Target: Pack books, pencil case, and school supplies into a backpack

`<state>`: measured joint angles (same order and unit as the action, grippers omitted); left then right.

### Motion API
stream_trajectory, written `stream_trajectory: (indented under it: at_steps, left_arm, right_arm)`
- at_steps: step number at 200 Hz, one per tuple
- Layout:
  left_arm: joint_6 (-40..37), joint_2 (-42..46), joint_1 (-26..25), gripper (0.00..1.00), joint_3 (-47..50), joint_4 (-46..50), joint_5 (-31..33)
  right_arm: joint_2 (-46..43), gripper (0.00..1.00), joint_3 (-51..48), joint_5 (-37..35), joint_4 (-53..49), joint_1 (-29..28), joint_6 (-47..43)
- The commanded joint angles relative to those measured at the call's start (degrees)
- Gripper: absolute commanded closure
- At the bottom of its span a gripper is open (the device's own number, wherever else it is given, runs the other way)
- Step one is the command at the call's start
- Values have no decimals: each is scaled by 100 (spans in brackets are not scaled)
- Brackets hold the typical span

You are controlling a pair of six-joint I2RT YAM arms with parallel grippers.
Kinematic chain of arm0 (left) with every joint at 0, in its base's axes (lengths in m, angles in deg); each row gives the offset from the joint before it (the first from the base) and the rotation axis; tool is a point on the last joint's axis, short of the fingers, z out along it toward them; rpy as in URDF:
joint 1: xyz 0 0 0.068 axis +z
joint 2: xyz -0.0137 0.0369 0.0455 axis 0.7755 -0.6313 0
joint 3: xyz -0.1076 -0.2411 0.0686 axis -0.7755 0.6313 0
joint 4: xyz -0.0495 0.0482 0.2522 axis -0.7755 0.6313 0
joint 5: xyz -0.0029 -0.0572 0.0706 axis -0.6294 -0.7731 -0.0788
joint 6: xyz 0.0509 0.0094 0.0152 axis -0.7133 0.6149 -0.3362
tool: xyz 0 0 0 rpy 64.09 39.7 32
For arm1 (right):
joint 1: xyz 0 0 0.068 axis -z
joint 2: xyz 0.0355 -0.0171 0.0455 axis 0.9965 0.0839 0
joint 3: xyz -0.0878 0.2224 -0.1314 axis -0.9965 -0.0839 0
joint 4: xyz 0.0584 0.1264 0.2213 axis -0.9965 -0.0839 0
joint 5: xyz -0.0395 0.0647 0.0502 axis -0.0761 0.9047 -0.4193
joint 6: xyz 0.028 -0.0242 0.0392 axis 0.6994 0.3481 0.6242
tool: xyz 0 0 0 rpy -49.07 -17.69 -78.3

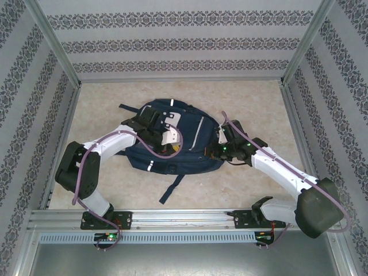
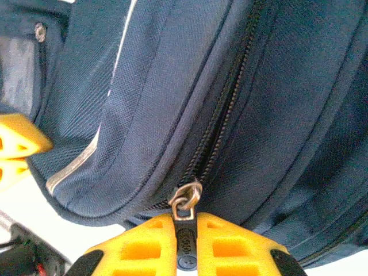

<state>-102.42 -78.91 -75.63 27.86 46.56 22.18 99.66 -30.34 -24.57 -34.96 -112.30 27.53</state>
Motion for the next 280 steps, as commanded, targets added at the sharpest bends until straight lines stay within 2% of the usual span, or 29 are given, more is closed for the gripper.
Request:
stream_trajectory:
  at_steps: [1, 19, 37, 52, 70, 74, 83, 101, 118, 142, 155, 189, 221, 235, 250, 274, 280]
  left_arm:
    - [-743, 125, 538, 100, 201, -102, 3]
    - [-1000, -98, 800, 100, -85, -23, -168]
    - [-1360, -386, 918, 100, -442, 125, 153]
    - [-1488, -587, 1048, 100, -714, 256, 303]
    - [-2189, -585, 1047, 82, -866, 859, 171]
    - [-2219, -539, 1048, 71, -846, 897, 92]
    - [-2137, -402, 1023, 55, -737, 860, -71]
    - [-2027, -39, 873, 41, -417, 762, -250]
    - [-1611, 301, 572, 39, -67, 298, -53]
    - [-572, 511, 109, 36, 298, -881, 479]
    - [-334, 419, -71, 36, 263, -1149, 772]
    - [-82, -100, -254, 40, -114, -1079, 1386]
    - [103, -395, -248, 41, -158, -1272, 1684]
    - [250, -470, -256, 45, -155, -1432, 1796]
    - [310, -516, -256, 58, -148, -1534, 1845]
    - [214, -543, -258, 100, -257, -1362, 1691]
    - [164, -530, -254, 100, -300, -1257, 1584]
  right_arm:
    - [13, 92, -160, 324, -385, 254, -518]
    - [131, 94, -123, 814, -299, 252, -628]
    - [269, 95, -103, 1224, -147, 126, -619]
    - [412, 92, -57, 1182, -80, -66, -582]
    - [495, 80, 43, 813, -225, -138, -613]
    - [476, 75, 54, 698, -248, -155, -643]
    - [397, 71, 72, 399, -277, -215, -742]
    - [242, 67, 200, -35, -327, -277, -1203]
    - [280, 65, 338, -192, -226, -146, -1763]
    - [730, 62, 617, -33, 71, 116, -2700]
    - [1061, 61, 846, 231, 134, 136, -3373]
    - [1839, 58, 1416, 723, 226, 149, -4801]
    - [2274, 57, 1586, 890, 440, 224, -5305]
    - [2456, 56, 1698, 969, 339, 205, -5444]
    - [2585, 56, 1840, 978, 144, 151, -5571]
    - [2600, 55, 1835, 721, 114, 92, -5582]
    - [2608, 55, 1835, 672, 94, 93, -5600]
